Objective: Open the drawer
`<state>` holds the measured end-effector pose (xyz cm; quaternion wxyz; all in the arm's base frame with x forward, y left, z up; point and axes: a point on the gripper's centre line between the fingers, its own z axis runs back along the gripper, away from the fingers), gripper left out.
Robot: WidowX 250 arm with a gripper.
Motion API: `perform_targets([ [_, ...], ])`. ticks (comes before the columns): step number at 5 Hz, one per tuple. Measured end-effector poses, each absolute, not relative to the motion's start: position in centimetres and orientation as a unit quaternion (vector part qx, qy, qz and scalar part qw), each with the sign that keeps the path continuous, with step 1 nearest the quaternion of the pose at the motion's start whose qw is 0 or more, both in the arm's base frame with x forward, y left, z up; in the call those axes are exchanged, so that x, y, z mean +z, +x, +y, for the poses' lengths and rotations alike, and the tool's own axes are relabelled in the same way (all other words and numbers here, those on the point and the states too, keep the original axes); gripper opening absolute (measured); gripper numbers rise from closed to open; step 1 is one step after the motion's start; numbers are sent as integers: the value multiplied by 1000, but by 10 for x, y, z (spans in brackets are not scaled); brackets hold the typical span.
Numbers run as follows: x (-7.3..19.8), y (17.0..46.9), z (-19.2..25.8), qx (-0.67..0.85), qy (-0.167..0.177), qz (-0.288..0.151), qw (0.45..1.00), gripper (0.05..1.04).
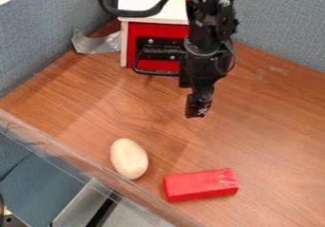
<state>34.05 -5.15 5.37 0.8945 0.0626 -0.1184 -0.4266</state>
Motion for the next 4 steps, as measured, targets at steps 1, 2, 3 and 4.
perform_targets([
  [1,61,352,-51,-419,64,-127,897,999],
  [2,62,354,-41,-409,66,-126,901,999],
  [3,63,354,-37,-410,69,-123,901,999],
  [4,64,355,-33,-409,75,-126,901,999],
])
